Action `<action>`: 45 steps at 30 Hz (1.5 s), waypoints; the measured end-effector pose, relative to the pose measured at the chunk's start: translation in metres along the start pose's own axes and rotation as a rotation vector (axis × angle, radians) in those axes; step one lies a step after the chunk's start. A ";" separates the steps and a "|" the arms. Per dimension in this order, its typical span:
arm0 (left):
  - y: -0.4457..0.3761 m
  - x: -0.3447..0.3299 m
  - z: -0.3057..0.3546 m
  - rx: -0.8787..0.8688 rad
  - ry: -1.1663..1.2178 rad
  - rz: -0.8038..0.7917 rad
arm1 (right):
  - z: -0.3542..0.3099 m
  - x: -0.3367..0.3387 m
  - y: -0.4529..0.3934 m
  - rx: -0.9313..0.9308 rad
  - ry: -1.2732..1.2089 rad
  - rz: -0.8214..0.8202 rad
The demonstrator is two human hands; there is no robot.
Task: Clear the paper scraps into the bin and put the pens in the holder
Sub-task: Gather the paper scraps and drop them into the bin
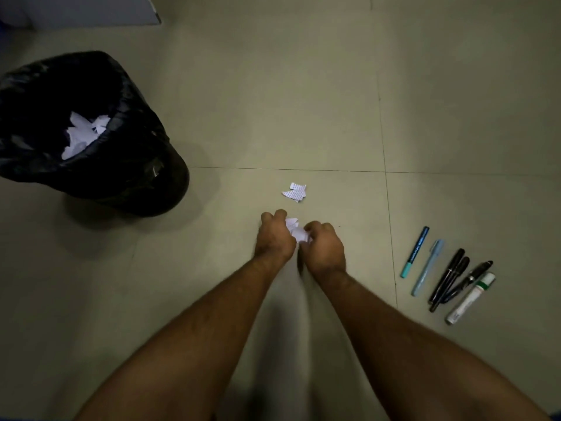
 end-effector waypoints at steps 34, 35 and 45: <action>-0.035 -0.004 0.032 -0.281 -0.399 -0.157 | -0.043 -0.002 -0.038 0.237 0.457 -0.098; -0.033 -0.003 0.032 -0.275 -0.373 -0.127 | -0.043 -0.002 -0.039 0.220 0.434 -0.093; -0.022 -0.004 0.027 -0.302 -0.382 0.038 | -0.029 0.002 -0.038 0.186 0.372 -0.017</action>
Point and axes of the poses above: each hand's wrist, its own y-axis away from the middle knuckle, its own x-axis out of the back of the hand, z = x × y, the point moved 10 cm from there along -y, towards the middle knuckle, and after that the axes turned 1 degree about -x, right-handed, at the moved point
